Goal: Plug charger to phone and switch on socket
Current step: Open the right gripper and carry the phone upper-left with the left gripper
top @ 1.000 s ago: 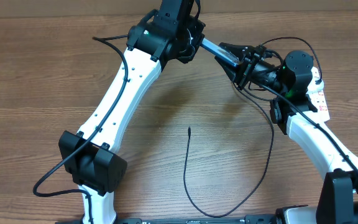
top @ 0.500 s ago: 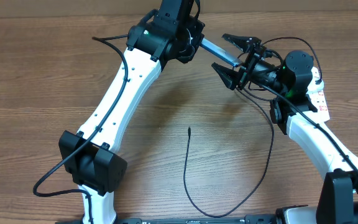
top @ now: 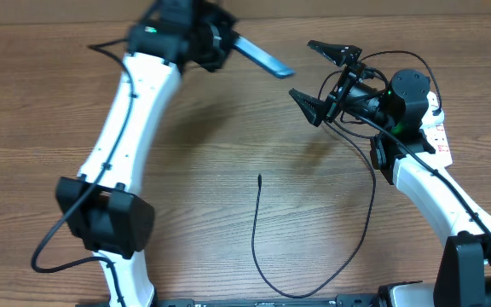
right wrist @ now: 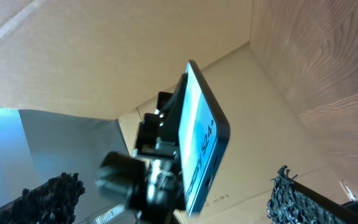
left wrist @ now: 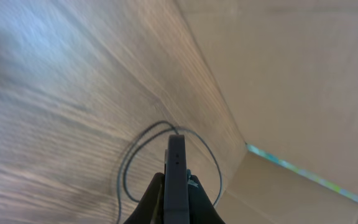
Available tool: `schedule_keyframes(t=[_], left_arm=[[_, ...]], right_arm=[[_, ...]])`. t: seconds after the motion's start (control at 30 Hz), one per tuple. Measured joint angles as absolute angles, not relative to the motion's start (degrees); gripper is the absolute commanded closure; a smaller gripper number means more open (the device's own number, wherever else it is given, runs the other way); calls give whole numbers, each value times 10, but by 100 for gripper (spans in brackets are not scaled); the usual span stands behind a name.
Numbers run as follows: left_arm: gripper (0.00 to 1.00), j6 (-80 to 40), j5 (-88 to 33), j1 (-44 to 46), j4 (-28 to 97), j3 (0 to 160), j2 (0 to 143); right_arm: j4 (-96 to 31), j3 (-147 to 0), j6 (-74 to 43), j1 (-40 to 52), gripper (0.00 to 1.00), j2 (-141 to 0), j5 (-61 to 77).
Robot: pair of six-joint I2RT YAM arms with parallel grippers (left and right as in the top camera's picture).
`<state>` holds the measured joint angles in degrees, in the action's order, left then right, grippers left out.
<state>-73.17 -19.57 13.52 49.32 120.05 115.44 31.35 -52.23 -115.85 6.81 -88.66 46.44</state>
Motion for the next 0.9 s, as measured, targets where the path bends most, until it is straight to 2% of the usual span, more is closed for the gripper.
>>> schedule_keyframes(t=[0.1,0.23,0.43,0.63,0.9], left_arm=[[96,-671,-266,85,493,1200,1155],[96,-551,-379,22,493,1200,1156],[96,-333,-557,-30,530,1200,1157],[96,-184,-623,-46,600,1200,1157],[96,-90,-644,-55,618,1200,1157]], right_arm=[[311,-522,-1135,68,0,-887,460],[303,-522,-1041,68,0,-887,458],[283,-522,-777,68,0,-887,480],[192,-524,-546,68,0,-887,550],[12,-527,-356,81,0,-887,554]])
